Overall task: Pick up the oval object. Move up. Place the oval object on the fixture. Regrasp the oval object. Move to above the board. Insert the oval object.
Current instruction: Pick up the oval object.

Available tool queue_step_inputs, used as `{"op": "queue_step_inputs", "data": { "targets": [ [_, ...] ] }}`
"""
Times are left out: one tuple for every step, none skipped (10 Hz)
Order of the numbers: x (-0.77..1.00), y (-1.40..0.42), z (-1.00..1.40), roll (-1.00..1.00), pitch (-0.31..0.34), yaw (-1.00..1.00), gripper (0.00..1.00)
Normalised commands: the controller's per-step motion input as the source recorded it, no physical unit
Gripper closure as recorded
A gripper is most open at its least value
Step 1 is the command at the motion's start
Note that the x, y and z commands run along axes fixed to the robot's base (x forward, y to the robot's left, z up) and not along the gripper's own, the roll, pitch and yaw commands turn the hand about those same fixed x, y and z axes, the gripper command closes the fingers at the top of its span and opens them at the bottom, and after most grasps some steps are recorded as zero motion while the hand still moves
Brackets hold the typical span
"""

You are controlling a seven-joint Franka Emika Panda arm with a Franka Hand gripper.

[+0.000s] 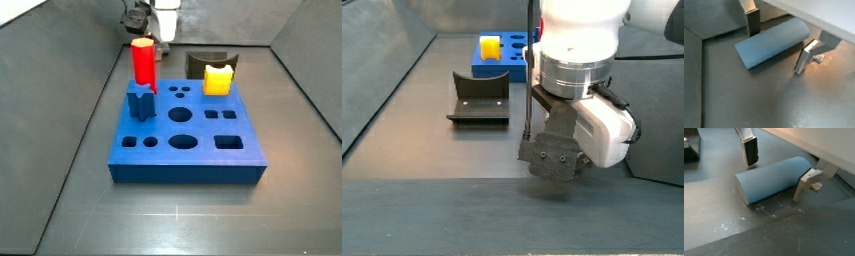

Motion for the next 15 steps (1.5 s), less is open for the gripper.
{"op": "queue_step_inputs", "data": {
  "targets": [
    [-0.1,0.0,-0.17,-0.11,-0.173,0.01,0.0],
    [-0.05,0.0,-0.11,-0.03,-0.09,0.0,0.0],
    [-0.01,-0.17,-0.26,-0.01,-0.156,0.04,0.0],
    [-0.4,-0.38,-0.1,0.08,-0.214,0.3,0.0],
    [0.0,0.0,0.0,0.0,0.0,0.0,1.0],
    [0.0,0.0,0.0,0.0,0.0,0.0,1.0],
    [0.0,0.0,0.0,0.0,0.0,0.0,1.0],
    [0.0,0.0,0.0,0.0,0.0,0.0,1.0],
    [0.0,0.0,0.0,0.0,0.0,0.0,1.0],
    [0.0,0.0,0.0,0.0,0.0,0.0,1.0],
    [0.0,0.0,0.0,0.0,0.0,0.0,1.0],
    [0.0,0.0,0.0,0.0,0.0,0.0,1.0],
    [0.0,0.0,0.0,0.0,0.0,0.0,1.0],
    [0.0,0.0,0.0,0.0,0.0,0.0,1.0],
    [0.0,0.0,0.0,0.0,0.0,0.0,1.0]
  ]
}}
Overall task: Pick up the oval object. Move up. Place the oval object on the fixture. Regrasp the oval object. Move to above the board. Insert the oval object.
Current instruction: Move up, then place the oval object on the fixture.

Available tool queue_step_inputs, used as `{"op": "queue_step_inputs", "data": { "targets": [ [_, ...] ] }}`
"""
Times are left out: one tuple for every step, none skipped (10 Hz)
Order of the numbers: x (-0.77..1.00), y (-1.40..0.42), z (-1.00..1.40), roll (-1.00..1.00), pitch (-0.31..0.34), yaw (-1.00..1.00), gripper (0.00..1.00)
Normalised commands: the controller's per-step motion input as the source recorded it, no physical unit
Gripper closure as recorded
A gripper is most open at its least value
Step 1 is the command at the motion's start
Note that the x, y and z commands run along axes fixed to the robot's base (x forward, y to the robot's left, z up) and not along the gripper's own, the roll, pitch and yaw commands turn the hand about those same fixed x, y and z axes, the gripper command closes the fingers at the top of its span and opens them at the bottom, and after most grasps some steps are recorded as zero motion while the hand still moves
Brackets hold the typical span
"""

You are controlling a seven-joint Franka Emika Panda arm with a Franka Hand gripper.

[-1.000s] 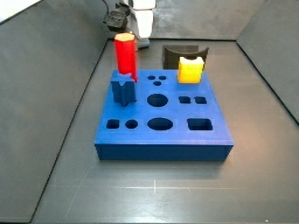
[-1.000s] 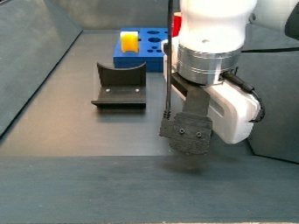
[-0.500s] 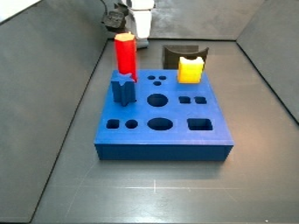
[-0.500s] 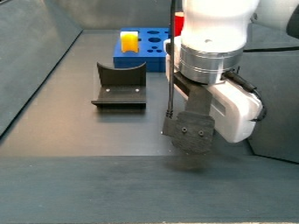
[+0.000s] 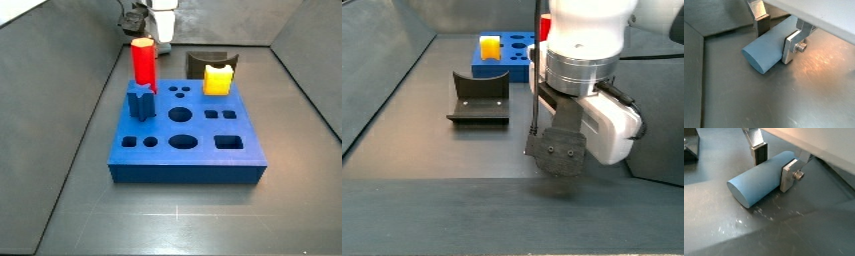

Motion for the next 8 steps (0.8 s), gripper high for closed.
{"op": "queue_step_inputs", "data": {
  "targets": [
    [0.0,0.0,0.83,0.0,0.0,0.0,1.0],
    [-0.06,-0.01,0.8,-0.01,0.028,0.02,1.0],
    [-0.08,-0.02,0.67,0.01,0.066,0.01,1.0],
    [-0.05,-0.01,0.55,0.02,0.093,0.0,1.0],
    [-0.02,0.0,0.39,0.05,0.124,-0.01,1.0],
    [-0.02,-0.01,0.3,0.06,0.133,-0.01,1.0],
    [0.0,0.0,1.0,0.0,0.0,0.0,1.0],
    [0.0,0.0,1.0,0.01,-0.001,0.01,1.0]
  ]
}}
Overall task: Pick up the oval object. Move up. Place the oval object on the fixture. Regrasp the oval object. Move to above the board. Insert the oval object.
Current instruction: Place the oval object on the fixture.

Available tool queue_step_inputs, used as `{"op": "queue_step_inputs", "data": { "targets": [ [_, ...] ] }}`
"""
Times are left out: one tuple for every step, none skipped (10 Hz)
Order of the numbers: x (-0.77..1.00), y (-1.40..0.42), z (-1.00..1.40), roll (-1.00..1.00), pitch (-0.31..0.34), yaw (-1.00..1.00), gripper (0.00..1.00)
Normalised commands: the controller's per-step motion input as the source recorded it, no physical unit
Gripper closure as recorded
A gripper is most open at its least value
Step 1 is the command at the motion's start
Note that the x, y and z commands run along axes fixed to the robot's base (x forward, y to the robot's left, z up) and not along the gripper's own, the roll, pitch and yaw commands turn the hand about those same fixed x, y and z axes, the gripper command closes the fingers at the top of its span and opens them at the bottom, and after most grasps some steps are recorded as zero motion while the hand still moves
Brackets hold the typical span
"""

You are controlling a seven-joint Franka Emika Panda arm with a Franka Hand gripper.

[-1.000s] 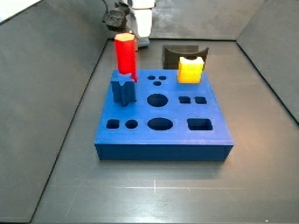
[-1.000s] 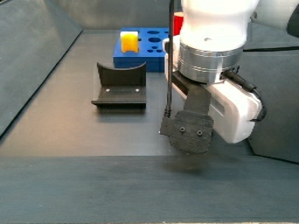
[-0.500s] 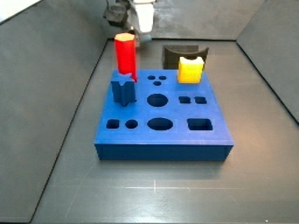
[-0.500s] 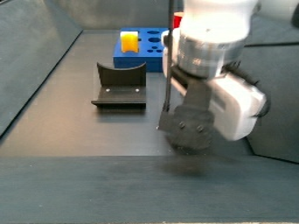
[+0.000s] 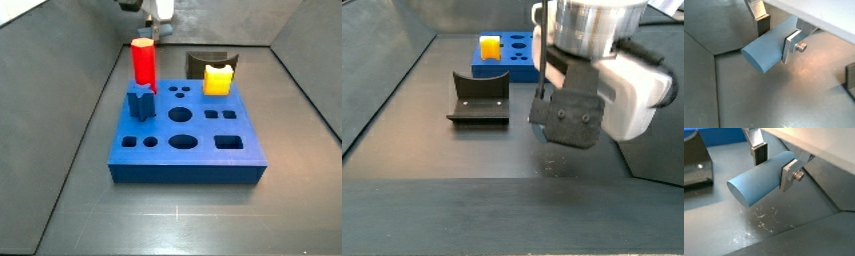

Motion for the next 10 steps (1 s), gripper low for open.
{"op": "queue_step_inputs", "data": {
  "targets": [
    [-0.01,0.0,1.0,0.02,0.02,0.0,1.0],
    [-0.02,0.0,1.0,0.03,0.036,0.0,1.0],
    [-0.02,0.0,1.0,0.06,0.059,0.0,1.0],
    [-0.02,-0.01,1.0,0.07,0.076,0.0,1.0],
    [-0.03,-0.01,1.0,0.09,0.097,0.01,1.0],
    [-0.03,-0.01,1.0,0.09,0.099,0.02,1.0],
    [-0.03,-0.01,1.0,0.09,0.097,0.01,1.0],
    [-0.04,-0.01,1.0,0.08,0.095,0.01,1.0],
    [-0.04,-0.01,0.92,0.07,0.088,0.01,1.0],
    [-0.03,-0.01,0.79,0.06,0.088,0.01,1.0]
  ]
}}
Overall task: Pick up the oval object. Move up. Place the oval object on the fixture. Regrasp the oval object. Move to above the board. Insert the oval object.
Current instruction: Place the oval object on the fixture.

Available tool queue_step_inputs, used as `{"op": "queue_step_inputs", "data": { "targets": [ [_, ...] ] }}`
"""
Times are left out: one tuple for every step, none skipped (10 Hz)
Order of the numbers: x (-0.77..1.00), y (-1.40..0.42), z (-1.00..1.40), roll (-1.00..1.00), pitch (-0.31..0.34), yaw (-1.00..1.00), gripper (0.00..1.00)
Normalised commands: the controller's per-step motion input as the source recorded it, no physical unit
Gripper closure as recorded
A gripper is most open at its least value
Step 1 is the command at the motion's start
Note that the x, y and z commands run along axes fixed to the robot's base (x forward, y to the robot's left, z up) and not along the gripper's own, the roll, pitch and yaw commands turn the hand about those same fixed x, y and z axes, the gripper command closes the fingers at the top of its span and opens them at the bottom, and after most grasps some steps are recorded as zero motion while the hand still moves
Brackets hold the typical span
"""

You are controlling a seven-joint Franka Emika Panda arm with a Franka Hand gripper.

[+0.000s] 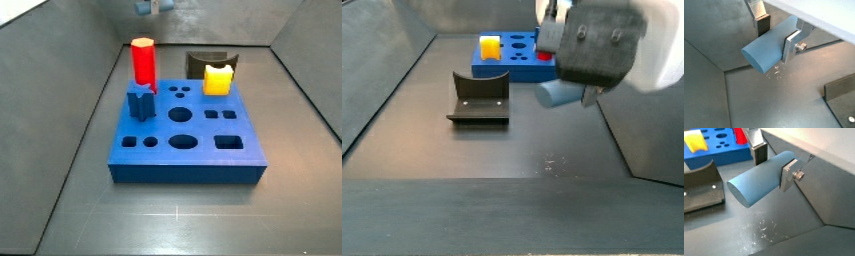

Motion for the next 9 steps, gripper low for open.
{"op": "queue_step_inputs", "data": {
  "targets": [
    [-0.02,0.0,0.67,0.07,0.091,0.01,1.0],
    [-0.02,0.0,0.54,0.07,0.1,0.01,1.0],
    [-0.01,0.0,0.37,0.07,0.106,0.01,1.0],
    [0.0,0.0,0.24,0.06,0.112,0.01,1.0],
    [0.95,-1.0,-0.13,0.03,0.025,1.0,1.0],
    [0.96,-1.0,-0.17,0.03,0.026,1.0,1.0],
    [1.0,-0.96,-0.16,0.03,0.024,1.0,1.0],
    [1.0,-0.89,-0.14,0.03,0.027,1.0,1.0],
    [1.0,-0.79,-0.14,0.03,0.029,1.0,1.0]
  ]
}}
